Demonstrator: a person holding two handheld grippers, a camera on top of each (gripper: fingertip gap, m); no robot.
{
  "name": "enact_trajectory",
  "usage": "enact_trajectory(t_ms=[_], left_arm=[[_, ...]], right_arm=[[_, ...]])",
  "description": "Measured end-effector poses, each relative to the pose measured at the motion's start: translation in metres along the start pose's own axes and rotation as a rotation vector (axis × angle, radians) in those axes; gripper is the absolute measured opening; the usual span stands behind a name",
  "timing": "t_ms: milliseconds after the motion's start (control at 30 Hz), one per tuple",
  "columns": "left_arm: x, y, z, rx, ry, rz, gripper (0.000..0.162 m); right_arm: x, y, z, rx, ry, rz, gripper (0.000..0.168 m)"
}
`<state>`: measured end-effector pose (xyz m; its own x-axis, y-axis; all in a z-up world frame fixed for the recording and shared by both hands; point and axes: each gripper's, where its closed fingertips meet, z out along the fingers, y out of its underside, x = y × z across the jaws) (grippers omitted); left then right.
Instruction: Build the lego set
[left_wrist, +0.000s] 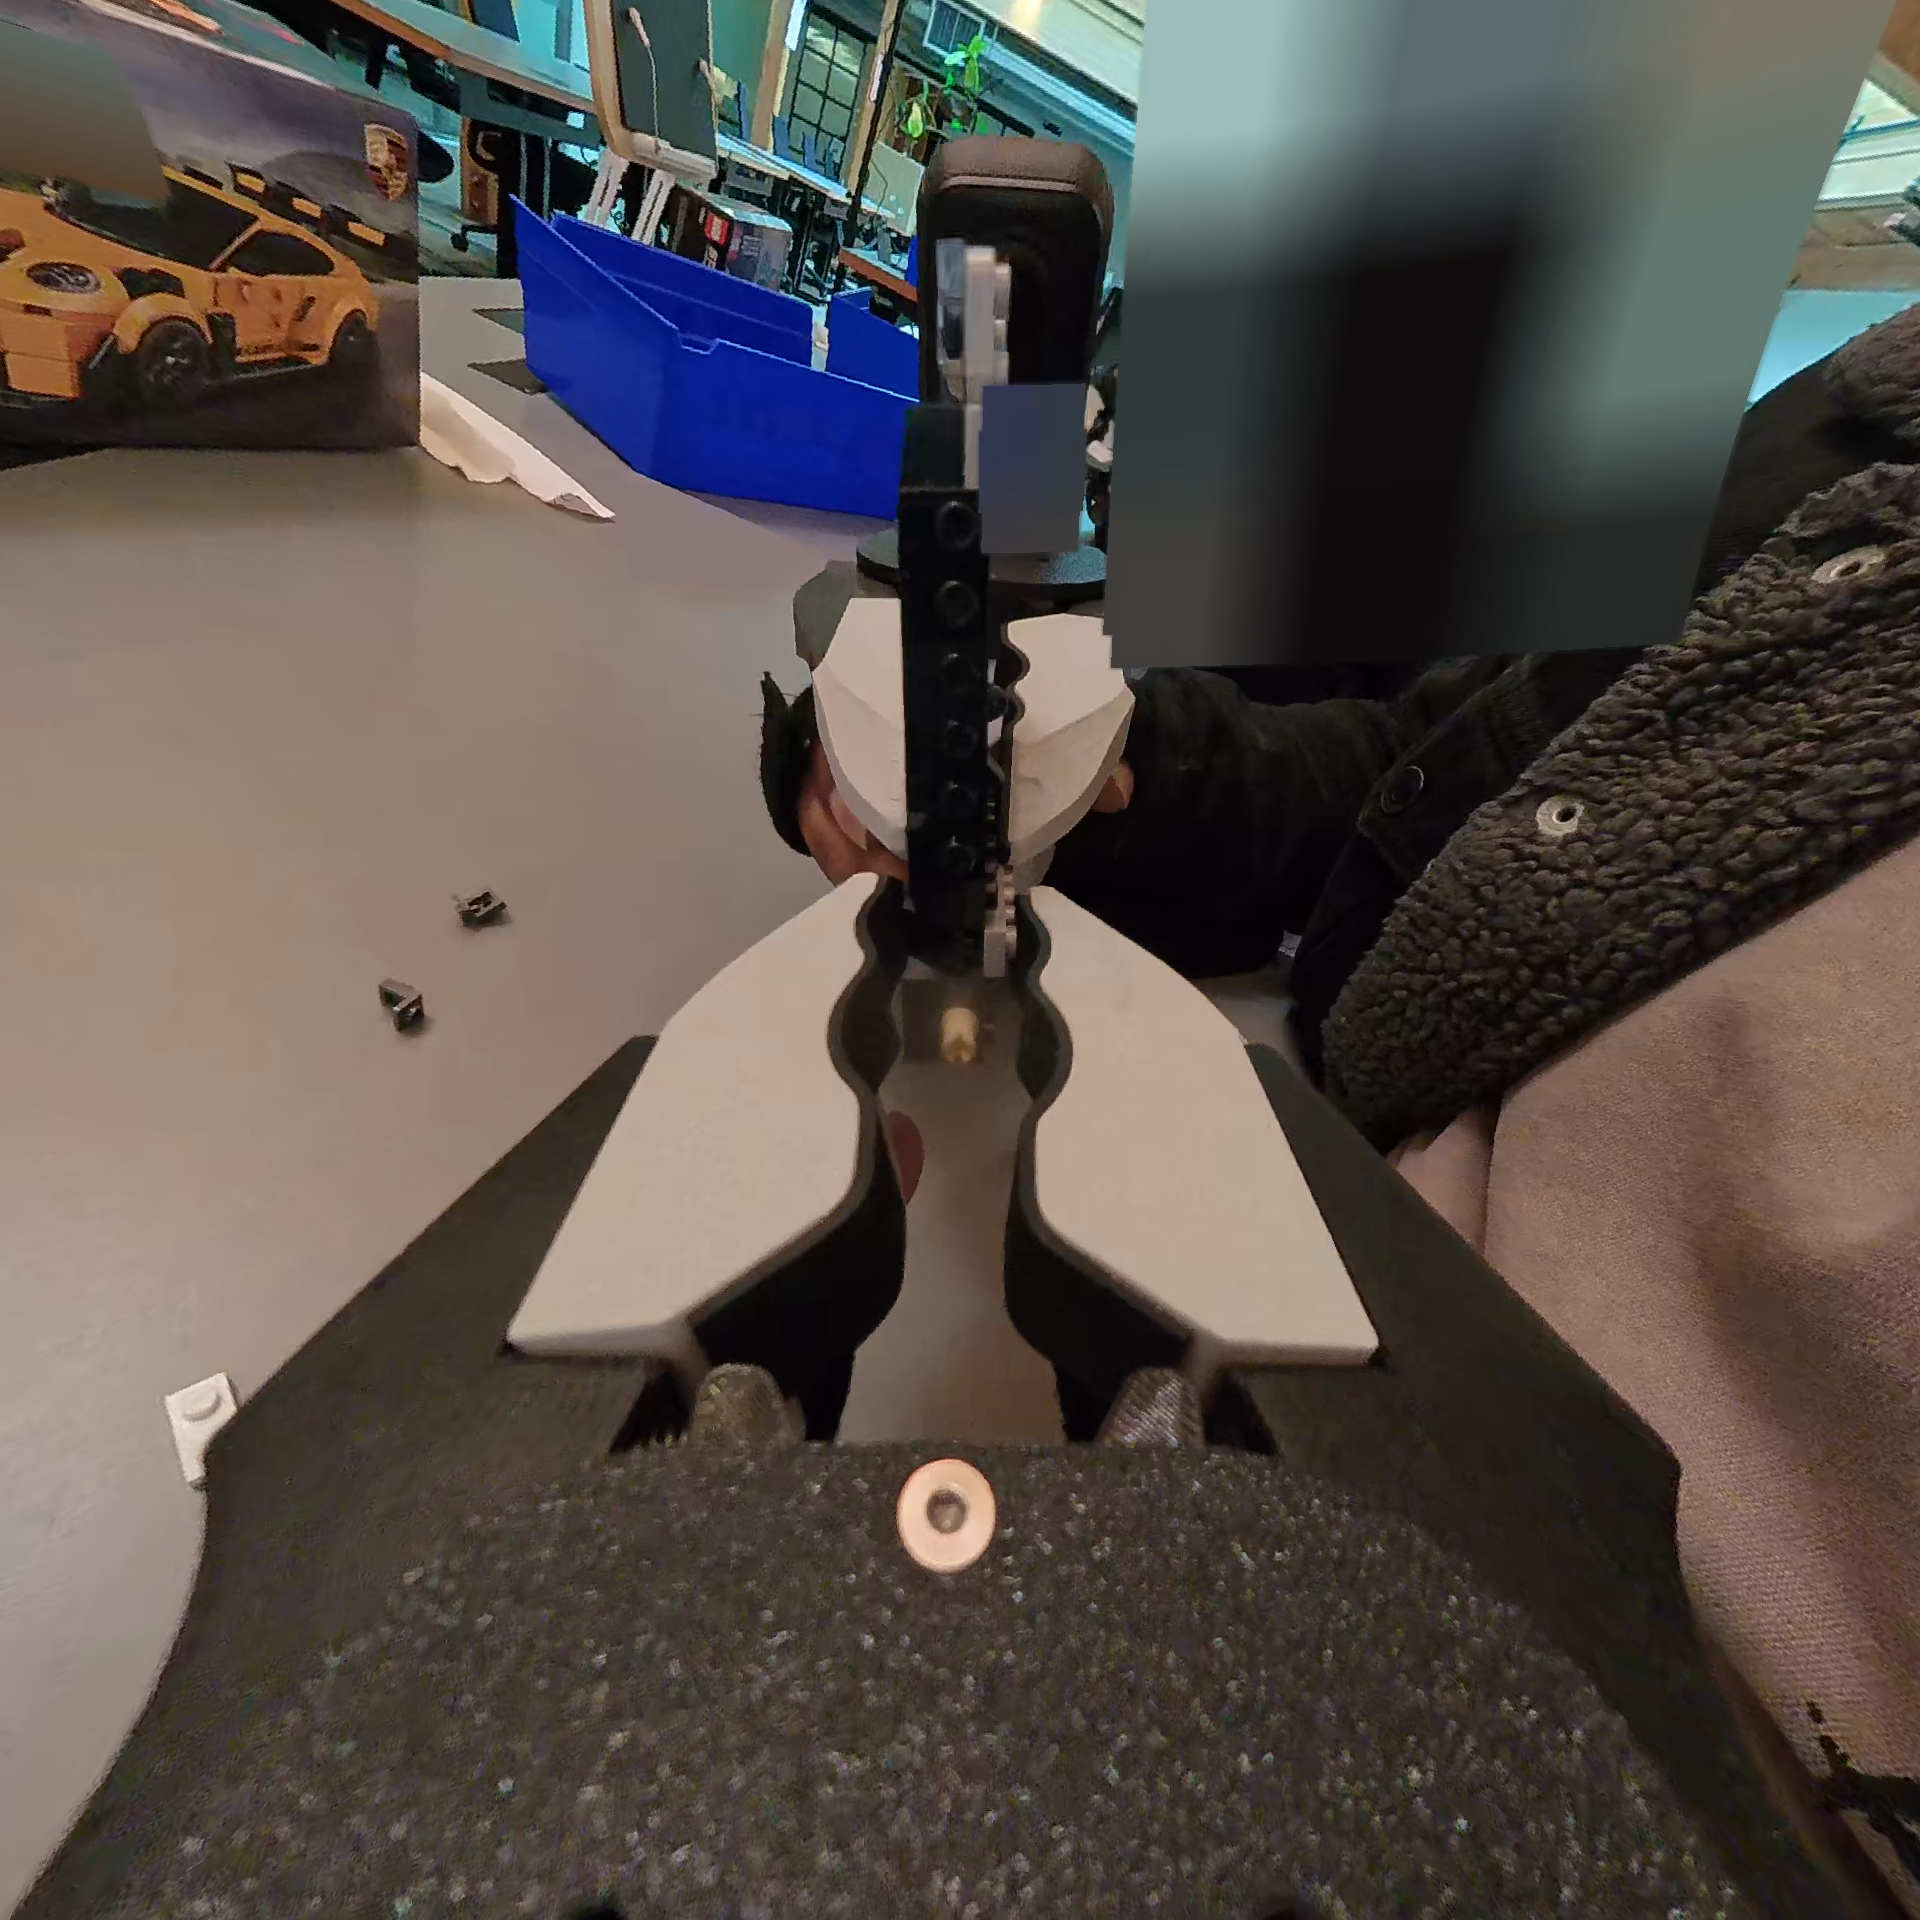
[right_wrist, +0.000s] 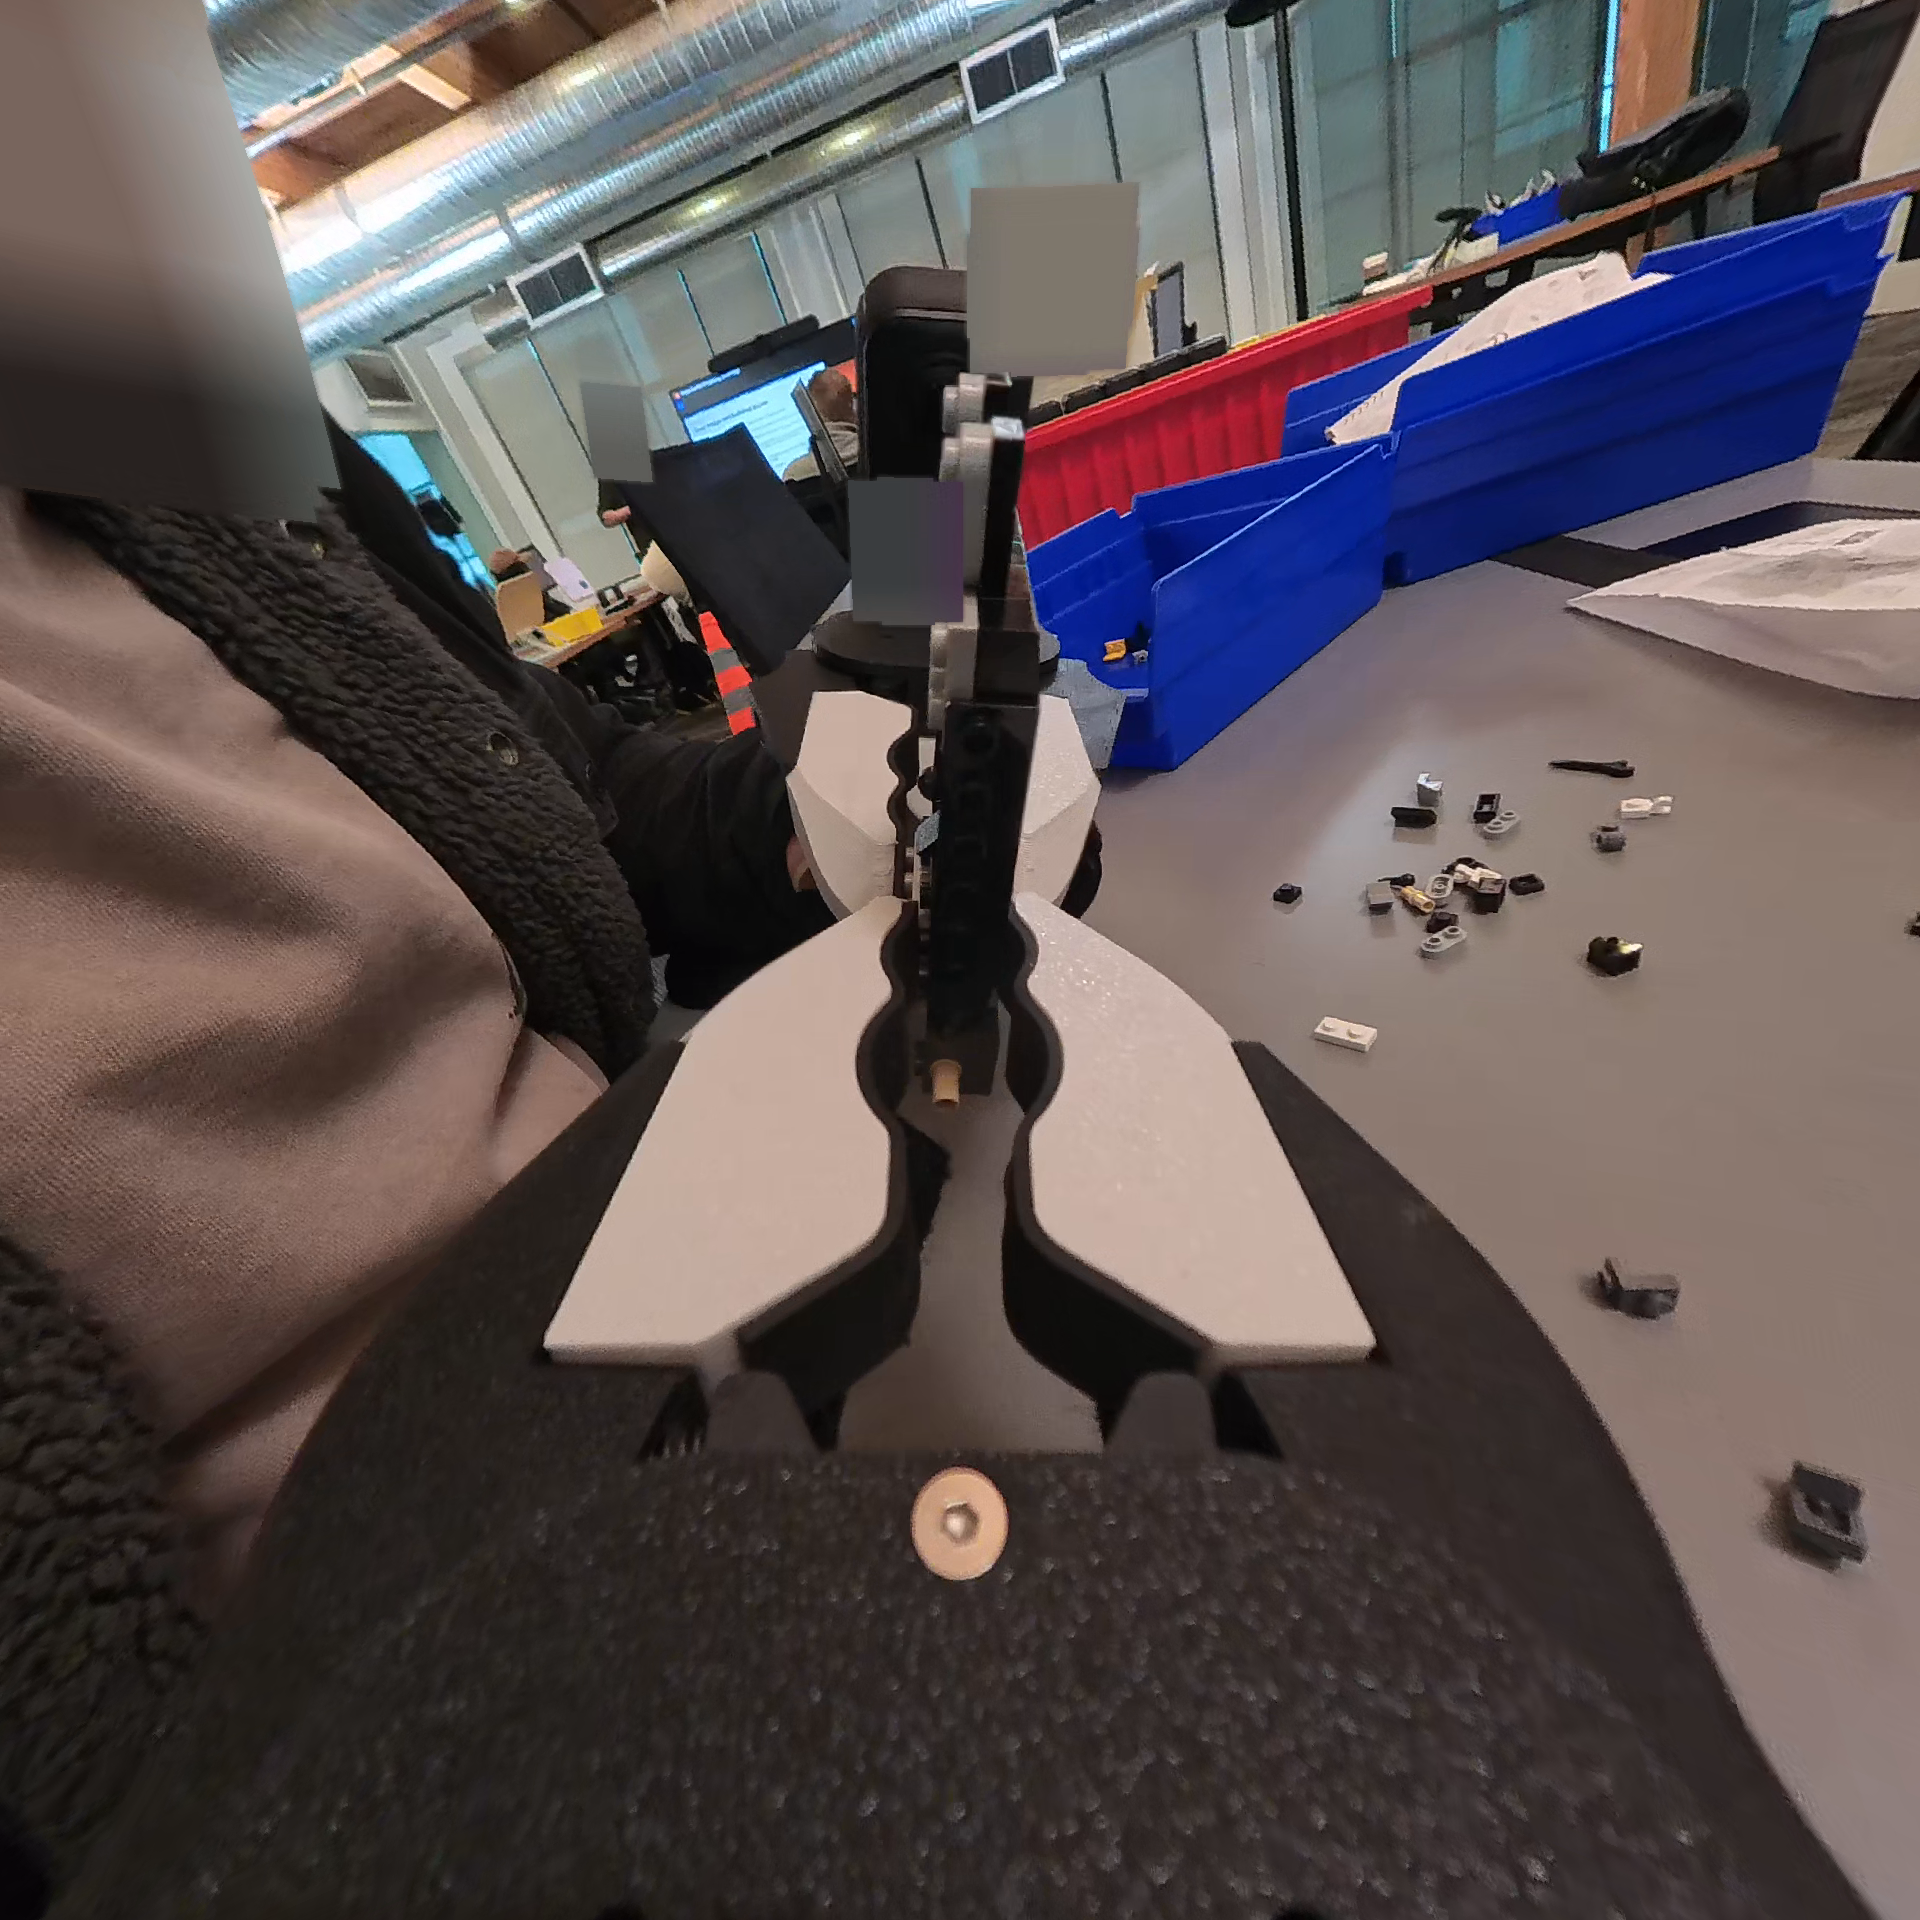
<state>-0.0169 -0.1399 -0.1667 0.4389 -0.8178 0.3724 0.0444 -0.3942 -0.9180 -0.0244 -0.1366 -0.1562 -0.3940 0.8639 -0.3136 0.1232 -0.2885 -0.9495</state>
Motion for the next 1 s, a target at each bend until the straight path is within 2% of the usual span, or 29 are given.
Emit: enact_trajectory(t_ms=[133,200,300,533,633,733,833,933,1000], left_arm=[[-0.007,-0.004,-0.004,0.038,-0.004,-0.063,0.02],[-0.013,-0.009,-0.009,0.092,0.017,-0.155,0.02],[-0.019,-0.018,-0.018,0.179,0.081,-0.313,0.02],[-0.005,-0.03,-0.027,0.301,0.386,-0.568,0.02],[0.003,-0.037,-0.031,0.339,0.549,-0.693,0.021],[0.015,-0.039,-0.033,0.327,0.675,-0.74,0.02],[0.025,-0.037,-0.032,0.292,0.756,-0.744,0.02],[0.039,-0.033,-0.03,0.236,0.827,-0.728,0.02],[0.049,-0.029,-0.03,0.193,0.867,-0.702,0.02]], right_arm=[[0.009,-0.011,-0.007,0.086,0.033,0.05,0.019],[0.016,-0.026,-0.02,0.176,0.03,0.122,0.021],[0.023,-0.028,-0.026,0.179,0.079,0.106,0.021],[0.012,-0.02,-0.011,0.106,0.073,0.044,0.024],[0.021,-0.026,-0.017,0.091,0.151,-0.016,0.024],[0.026,-0.031,-0.024,0.014,0.224,-0.154,0.024],[0.015,-0.039,-0.024,-0.026,0.106,-0.144,0.031],[0.005,-0.039,-0.022,-0.108,-0.078,-0.095,0.045],[-0.008,-0.039,-0.022,-0.171,-0.235,-0.058,0.062]])
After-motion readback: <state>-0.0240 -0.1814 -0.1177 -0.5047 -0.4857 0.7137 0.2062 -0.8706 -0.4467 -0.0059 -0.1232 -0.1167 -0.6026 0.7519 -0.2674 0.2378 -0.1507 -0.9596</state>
